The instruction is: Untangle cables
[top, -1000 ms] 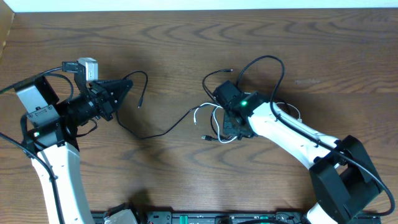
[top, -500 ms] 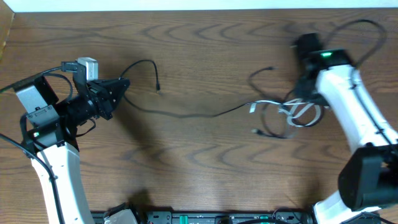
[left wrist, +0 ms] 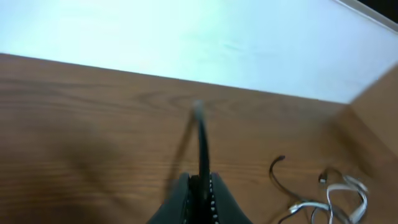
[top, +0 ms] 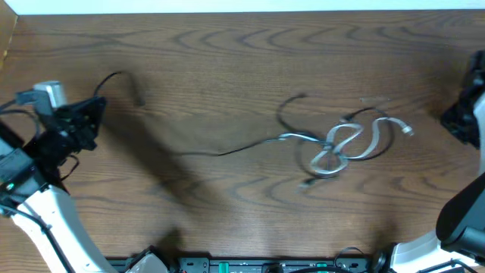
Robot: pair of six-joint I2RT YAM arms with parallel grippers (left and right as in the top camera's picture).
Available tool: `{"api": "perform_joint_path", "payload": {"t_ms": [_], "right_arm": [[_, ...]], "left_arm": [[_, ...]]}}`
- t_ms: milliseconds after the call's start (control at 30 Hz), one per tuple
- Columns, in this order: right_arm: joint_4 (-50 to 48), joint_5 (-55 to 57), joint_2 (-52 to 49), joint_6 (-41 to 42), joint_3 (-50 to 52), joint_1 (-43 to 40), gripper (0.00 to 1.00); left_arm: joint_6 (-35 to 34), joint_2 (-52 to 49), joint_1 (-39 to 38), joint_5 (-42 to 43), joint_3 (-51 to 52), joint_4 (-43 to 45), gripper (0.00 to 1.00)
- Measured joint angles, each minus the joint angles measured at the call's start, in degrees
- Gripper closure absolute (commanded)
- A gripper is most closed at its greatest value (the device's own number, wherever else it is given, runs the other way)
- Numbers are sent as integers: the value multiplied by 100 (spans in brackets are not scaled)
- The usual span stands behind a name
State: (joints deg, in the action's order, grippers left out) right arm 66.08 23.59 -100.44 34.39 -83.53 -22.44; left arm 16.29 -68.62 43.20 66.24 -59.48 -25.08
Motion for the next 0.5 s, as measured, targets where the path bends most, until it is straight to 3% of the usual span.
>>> {"api": "perform_joint_path", "payload": {"t_ms": [267,367,500], "right_arm": [[-114,-546,0,-374,0,-190,98],[-195,-984,0,-651,0,37,79],[-348,-1952,0,-1283,0,544,65]], "left_arm": [[-92,0,249,4,0,2,92],[-114,0,249,114,0,-4,92],[-129,0,240,238,0,-125,92]]}}
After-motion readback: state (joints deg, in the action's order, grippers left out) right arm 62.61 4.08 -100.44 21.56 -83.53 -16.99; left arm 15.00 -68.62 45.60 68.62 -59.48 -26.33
